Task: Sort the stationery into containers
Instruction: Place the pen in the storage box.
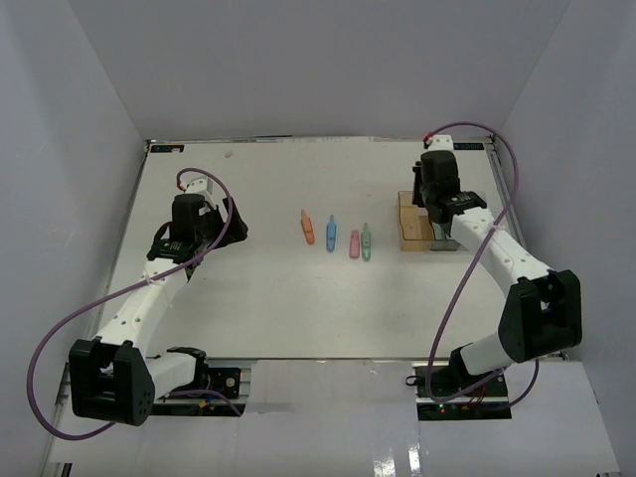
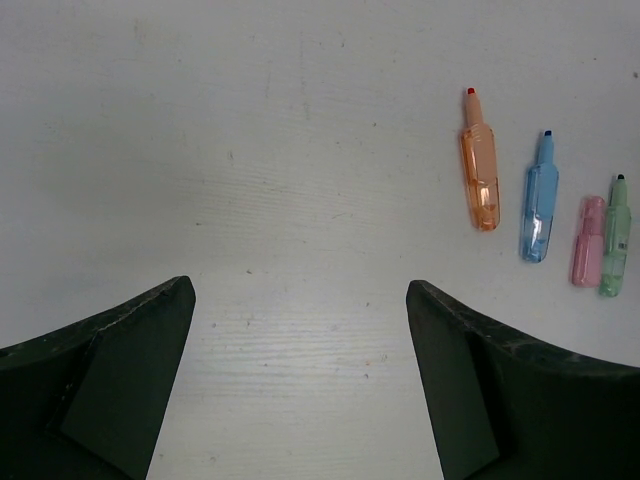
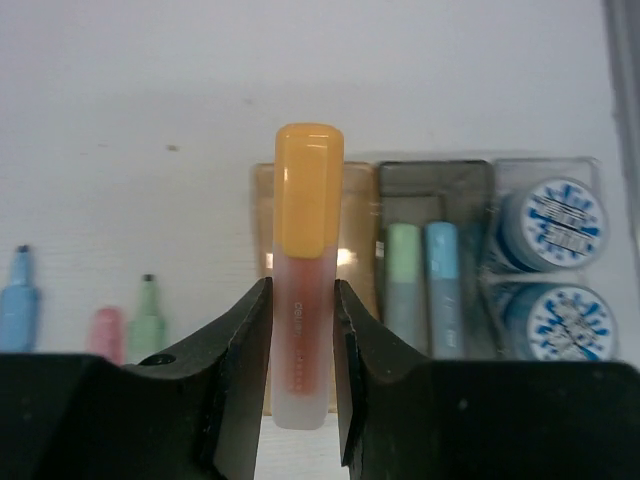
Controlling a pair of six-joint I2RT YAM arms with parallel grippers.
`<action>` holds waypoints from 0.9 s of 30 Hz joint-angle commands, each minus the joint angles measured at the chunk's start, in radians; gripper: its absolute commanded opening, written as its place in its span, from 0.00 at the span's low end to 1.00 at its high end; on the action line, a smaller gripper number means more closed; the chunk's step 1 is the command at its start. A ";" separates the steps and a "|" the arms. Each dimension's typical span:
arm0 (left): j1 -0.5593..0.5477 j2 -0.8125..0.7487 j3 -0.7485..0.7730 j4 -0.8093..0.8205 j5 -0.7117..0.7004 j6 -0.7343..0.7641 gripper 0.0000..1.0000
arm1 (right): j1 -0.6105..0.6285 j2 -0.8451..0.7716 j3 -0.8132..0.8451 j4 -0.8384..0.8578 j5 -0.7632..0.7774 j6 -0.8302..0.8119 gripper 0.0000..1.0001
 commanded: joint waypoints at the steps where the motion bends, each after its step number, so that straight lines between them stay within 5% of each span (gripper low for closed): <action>1: 0.004 -0.010 -0.002 -0.004 0.017 -0.001 0.98 | -0.114 -0.026 -0.094 -0.013 -0.011 -0.106 0.13; 9: 0.004 -0.008 -0.002 -0.004 0.020 0.000 0.98 | -0.262 0.077 -0.112 0.005 -0.141 -0.135 0.16; 15: 0.004 -0.008 -0.004 -0.004 0.012 0.002 0.98 | -0.265 0.122 -0.111 0.005 -0.101 -0.117 0.49; 19: 0.005 -0.003 -0.001 -0.004 0.024 0.002 0.98 | -0.262 0.080 -0.108 -0.007 -0.106 -0.120 0.57; 27: 0.004 -0.002 -0.001 -0.004 0.026 0.002 0.98 | -0.059 -0.046 -0.142 -0.006 -0.126 0.013 0.59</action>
